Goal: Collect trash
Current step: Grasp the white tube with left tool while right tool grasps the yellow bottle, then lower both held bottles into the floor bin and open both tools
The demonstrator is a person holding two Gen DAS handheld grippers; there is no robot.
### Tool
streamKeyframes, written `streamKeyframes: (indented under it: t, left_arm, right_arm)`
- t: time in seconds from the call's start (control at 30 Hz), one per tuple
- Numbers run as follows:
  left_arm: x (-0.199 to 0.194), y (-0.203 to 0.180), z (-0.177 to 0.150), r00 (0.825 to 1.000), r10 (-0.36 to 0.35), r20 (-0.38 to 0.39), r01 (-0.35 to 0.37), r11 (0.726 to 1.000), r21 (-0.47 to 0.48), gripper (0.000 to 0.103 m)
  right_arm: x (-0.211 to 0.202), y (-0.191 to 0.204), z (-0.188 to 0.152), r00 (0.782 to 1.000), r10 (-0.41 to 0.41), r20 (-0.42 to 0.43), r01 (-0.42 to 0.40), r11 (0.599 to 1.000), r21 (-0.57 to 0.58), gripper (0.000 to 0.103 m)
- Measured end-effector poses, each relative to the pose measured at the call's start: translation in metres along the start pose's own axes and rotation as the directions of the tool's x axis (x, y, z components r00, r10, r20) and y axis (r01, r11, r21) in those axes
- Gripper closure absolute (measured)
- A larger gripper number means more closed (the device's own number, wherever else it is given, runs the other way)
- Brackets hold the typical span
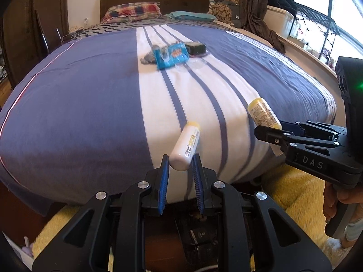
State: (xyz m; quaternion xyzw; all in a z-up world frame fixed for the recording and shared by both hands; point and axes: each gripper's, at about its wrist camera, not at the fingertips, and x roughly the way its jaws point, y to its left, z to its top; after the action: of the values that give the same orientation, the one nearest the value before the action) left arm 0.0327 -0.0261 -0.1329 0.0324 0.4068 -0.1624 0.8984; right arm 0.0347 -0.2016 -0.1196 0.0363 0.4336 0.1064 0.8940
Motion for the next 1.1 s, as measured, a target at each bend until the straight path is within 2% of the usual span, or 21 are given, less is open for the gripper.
streamKeyframes:
  t: [0.23, 0.4, 0.5, 0.83, 1.0, 1.1]
  left_arm:
    - [0.012, -0.010, -0.037, 0.996, -0.009, -0.089, 0.010, 1.000, 0.013, 0.085]
    - [0.030, -0.016, -0.063, 0.984, -0.028, -0.174, 0.030, 1.000, 0.009, 0.085]
    - [0.048, -0.022, -0.080, 0.969, -0.050, -0.240, 0.053, 0.999, 0.006, 0.085]
    - [0.098, -0.028, -0.115, 0.916, -0.087, -0.392, 0.092, 0.996, -0.008, 0.085]
    - [0.110, -0.026, -0.123, 0.895, -0.108, -0.434, 0.106, 0.994, -0.029, 0.085]
    - [0.115, -0.022, -0.123, 0.889, -0.113, -0.443, 0.104, 0.994, -0.045, 0.083]
  right_arm:
    - [0.007, 0.007, -0.037, 0.998, 0.016, -0.061, -0.017, 1.000, -0.005, 0.069]
    - [0.026, 0.004, -0.064, 0.989, 0.039, -0.141, -0.038, 0.999, 0.013, 0.069]
    - [0.039, 0.001, -0.079, 0.980, 0.048, -0.192, -0.043, 0.999, 0.031, 0.069]
    - [0.080, -0.013, -0.111, 0.934, 0.106, -0.341, -0.071, 0.991, 0.115, 0.069]
    - [0.090, -0.014, -0.118, 0.919, 0.097, -0.381, -0.056, 0.992, 0.117, 0.067]
    - [0.093, -0.014, -0.121, 0.915, 0.090, -0.393, -0.046, 0.992, 0.121, 0.067]
